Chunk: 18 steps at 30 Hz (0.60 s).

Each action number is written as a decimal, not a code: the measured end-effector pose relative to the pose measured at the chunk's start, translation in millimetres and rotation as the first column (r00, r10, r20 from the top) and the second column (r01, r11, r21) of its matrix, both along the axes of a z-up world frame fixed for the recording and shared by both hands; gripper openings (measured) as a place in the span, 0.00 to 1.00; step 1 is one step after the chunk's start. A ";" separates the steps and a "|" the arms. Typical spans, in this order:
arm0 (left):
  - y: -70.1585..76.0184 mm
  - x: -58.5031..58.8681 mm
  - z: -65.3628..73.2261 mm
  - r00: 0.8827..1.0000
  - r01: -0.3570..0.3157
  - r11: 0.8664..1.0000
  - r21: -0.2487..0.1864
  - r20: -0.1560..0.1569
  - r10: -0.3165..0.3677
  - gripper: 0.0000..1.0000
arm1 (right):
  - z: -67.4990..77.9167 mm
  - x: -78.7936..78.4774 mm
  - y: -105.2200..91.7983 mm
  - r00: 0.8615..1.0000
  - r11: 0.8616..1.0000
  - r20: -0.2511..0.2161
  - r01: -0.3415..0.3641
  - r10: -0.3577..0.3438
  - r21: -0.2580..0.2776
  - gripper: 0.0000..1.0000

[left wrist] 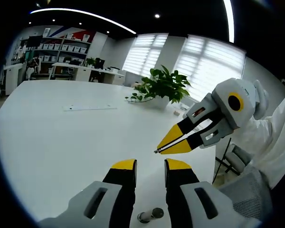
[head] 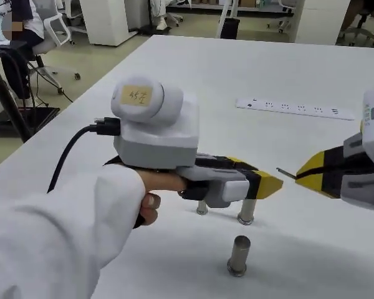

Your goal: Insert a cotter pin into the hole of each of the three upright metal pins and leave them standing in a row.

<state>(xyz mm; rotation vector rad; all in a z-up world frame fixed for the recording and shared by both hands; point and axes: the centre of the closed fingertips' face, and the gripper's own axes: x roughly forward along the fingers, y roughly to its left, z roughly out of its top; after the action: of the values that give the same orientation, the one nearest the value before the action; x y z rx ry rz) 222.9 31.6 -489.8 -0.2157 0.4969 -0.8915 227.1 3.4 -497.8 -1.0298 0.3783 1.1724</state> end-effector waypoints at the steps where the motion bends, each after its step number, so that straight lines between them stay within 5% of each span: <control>1: -1.1 0.2 0.5 1.000 0.000 1.000 -0.008 -0.004 0.000 0.19 | 0.3 -0.2 -0.1 1.000 1.000 0.003 0.000 0.000 -0.001 0.00; 18: -10.9 1.8 0.5 1.000 0.012 0.999 -0.033 -0.006 -0.012 0.12 | 3.2 -5.4 2.3 0.999 1.000 0.044 -0.010 0.010 0.000 0.00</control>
<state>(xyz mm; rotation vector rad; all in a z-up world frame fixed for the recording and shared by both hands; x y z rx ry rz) 224.8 20.7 -489.3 -0.2457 0.4902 -0.9115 221.8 5.7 -494.6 -1.0561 0.3388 1.1571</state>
